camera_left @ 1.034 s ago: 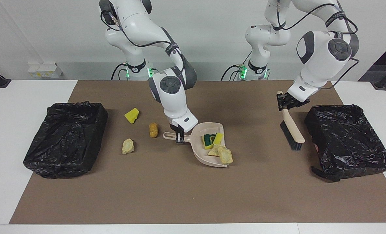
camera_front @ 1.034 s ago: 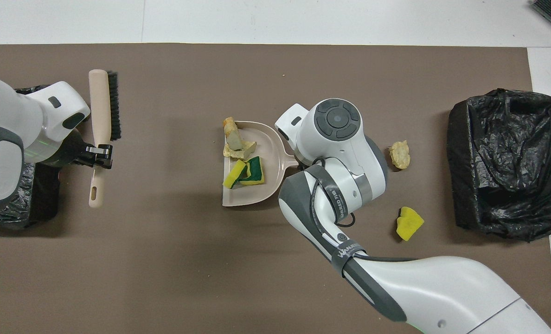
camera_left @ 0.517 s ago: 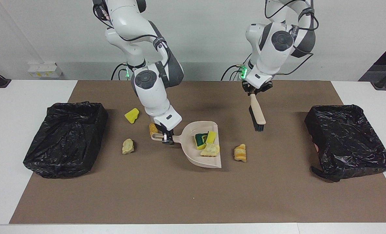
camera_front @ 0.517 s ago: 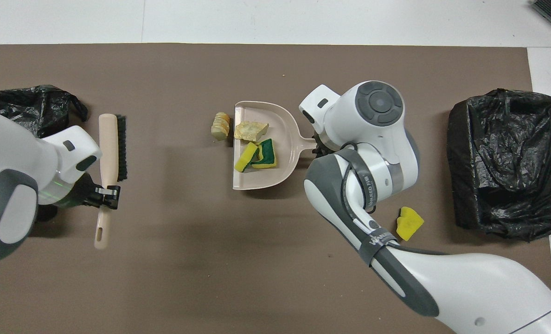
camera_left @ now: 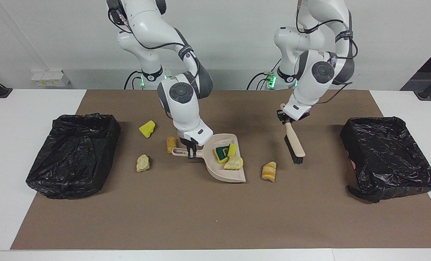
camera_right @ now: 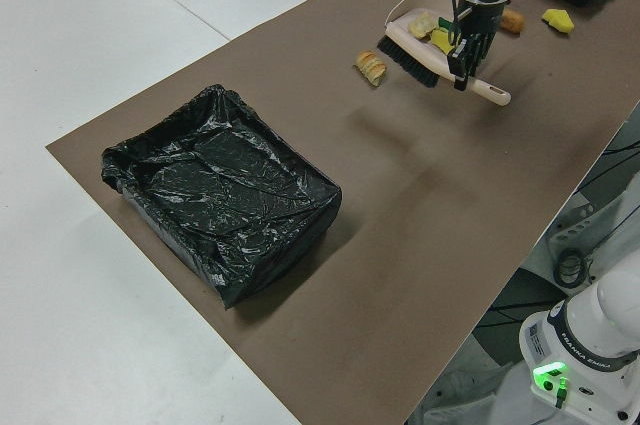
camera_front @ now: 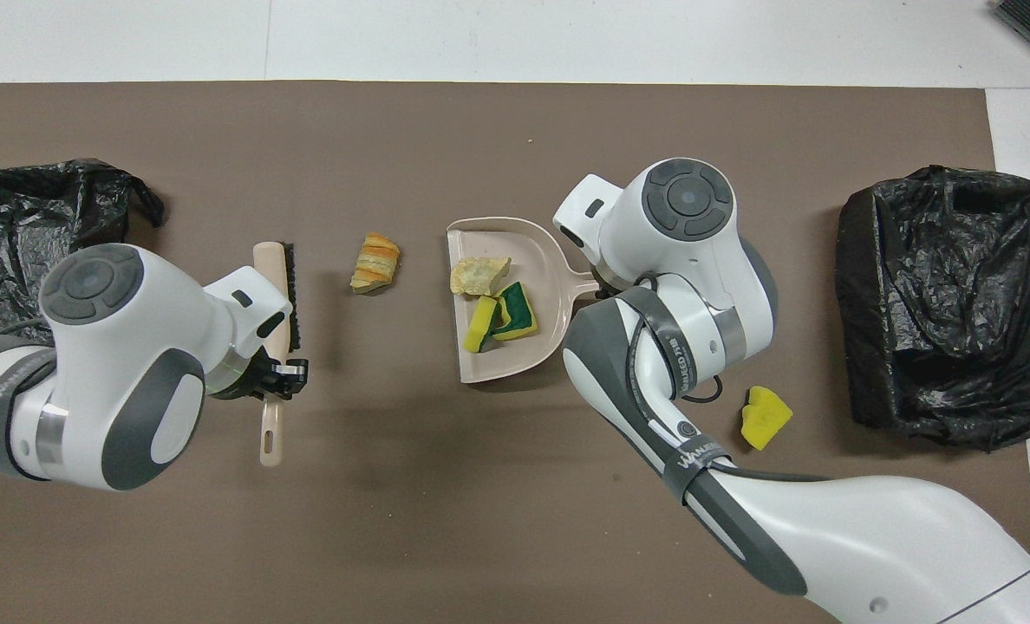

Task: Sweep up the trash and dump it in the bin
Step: 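Sweep the remaining bread and sponge into the dustpan with the left gripper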

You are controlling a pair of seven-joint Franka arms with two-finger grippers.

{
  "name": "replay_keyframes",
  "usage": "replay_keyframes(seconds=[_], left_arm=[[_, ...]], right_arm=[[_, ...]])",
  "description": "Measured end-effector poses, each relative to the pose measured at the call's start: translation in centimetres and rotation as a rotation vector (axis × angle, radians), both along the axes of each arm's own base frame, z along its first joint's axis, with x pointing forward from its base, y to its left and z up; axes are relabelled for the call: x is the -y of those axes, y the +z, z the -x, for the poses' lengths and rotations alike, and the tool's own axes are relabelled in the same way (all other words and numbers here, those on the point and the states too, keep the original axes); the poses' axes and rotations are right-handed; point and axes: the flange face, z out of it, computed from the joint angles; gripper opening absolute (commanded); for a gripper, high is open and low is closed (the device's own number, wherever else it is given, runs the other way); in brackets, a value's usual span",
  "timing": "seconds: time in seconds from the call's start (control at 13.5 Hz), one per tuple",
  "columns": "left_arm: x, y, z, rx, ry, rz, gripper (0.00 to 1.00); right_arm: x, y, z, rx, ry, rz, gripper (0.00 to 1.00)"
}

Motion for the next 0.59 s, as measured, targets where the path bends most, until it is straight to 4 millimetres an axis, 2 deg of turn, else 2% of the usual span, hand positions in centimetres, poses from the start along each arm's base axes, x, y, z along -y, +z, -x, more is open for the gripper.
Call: replay_keyframes(seconds=[0.07, 0.22, 0.59], left_arm=[[-0.6, -0.5, -0.5, 0.006, -0.011, 0.005, 0.0], [0.0, -1.7, -0.8, 0.009, -0.048, 0.009, 0.0], [3.9, -4.8, -0.3, -0.04, -0.13, 0.022, 0.0]], right_arm=[[-0.2, -0.3, -0.1, -0.003, 0.002, 0.001, 0.0], [-0.2, -0.8, -0.1, -0.009, -0.011, 0.002, 0.0], [-1.1, -1.8, 0.3, -0.028, -0.11, 0.008, 0.0]])
